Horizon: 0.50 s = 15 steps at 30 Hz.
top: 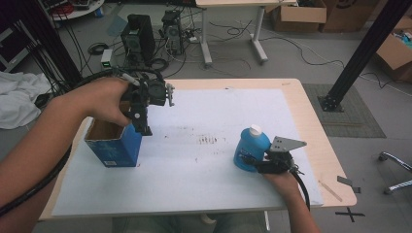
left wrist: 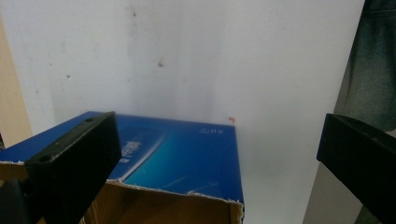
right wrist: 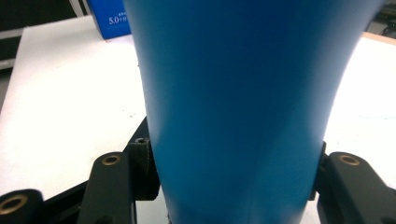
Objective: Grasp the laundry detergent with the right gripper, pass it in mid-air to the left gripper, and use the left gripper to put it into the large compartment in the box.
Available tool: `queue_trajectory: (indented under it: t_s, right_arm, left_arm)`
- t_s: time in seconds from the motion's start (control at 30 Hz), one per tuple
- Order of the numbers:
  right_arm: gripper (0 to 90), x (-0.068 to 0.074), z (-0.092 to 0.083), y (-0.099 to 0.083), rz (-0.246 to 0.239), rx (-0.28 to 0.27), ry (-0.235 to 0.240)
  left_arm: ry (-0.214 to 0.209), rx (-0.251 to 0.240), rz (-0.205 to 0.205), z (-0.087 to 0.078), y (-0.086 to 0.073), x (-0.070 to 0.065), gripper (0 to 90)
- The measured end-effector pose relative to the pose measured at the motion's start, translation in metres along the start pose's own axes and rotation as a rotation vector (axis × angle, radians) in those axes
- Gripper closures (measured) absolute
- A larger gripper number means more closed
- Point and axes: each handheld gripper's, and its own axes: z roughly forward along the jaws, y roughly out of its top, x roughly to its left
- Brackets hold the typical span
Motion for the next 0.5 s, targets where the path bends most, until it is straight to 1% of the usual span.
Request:
queue_trajectory:
  t_s: [0.03, 0.07, 0.13, 0.17, 0.2, 0.23, 0.3, 0.33, 0.37, 0.43, 0.47, 0.5]
  right_arm:
    - [43.6, 0.0, 0.0, 0.002, 0.0, 0.005, 0.003]
    - [43.7, 0.001, 0.0, 0.005, 0.002, 0.008, 0.011]
    - [43.8, 0.002, -0.001, 0.011, -0.011, 0.006, 0.015]
    - [44.0, 0.004, -0.003, 0.018, -0.027, 0.002, 0.023]
    - [44.0, 0.004, -0.003, 0.018, -0.027, 0.002, 0.023]
    - [44.1, 0.006, -0.006, 0.027, -0.046, 0.004, 0.031]
    - [44.1, 0.007, -0.007, 0.031, -0.053, 0.005, 0.034]
    - [44.0, 0.009, -0.01, 0.042, -0.076, 0.001, 0.048]
    - [44.0, 0.009, -0.01, 0.042, -0.076, 0.001, 0.048]
    - [43.9, 0.012, -0.012, 0.049, -0.095, -0.006, 0.063]
    - [43.9, 0.014, -0.014, 0.055, -0.103, -0.01, 0.078]
    - [43.9, 0.018, -0.014, 0.062, -0.119, -0.013, 0.103]
  left_arm:
    - [0.001, -0.006, -0.002, 0.0, 0.0, 0.0, 0.2]
    - [0.0, -0.001, 0.001, 0.0, 0.001, 0.0, 0.3]
    - [0.002, -0.001, 0.003, -0.001, 0.002, -0.001, 0.3]
    - [0.002, -0.002, 0.003, -0.002, 0.002, -0.002, 0.3]
    - [0.002, -0.001, 0.004, -0.003, 0.003, -0.002, 0.3]
    - [0.004, -0.006, 0.005, -0.004, 0.003, -0.003, 0.3]
    - [0.004, -0.01, 0.005, -0.005, 0.003, -0.003, 0.3]
    - [0.004, -0.009, 0.008, -0.006, 0.004, -0.004, 0.3]
    - [0.004, -0.014, 0.004, -0.007, 0.004, -0.004, 0.3]
    - [0.0, -0.017, 0.009, -0.009, 0.005, -0.005, 0.3]
    - [0.0, -0.016, 0.014, -0.009, 0.005, -0.005, 0.3]
    - [-0.002, -0.019, 0.018, -0.01, 0.007, -0.007, 0.3]
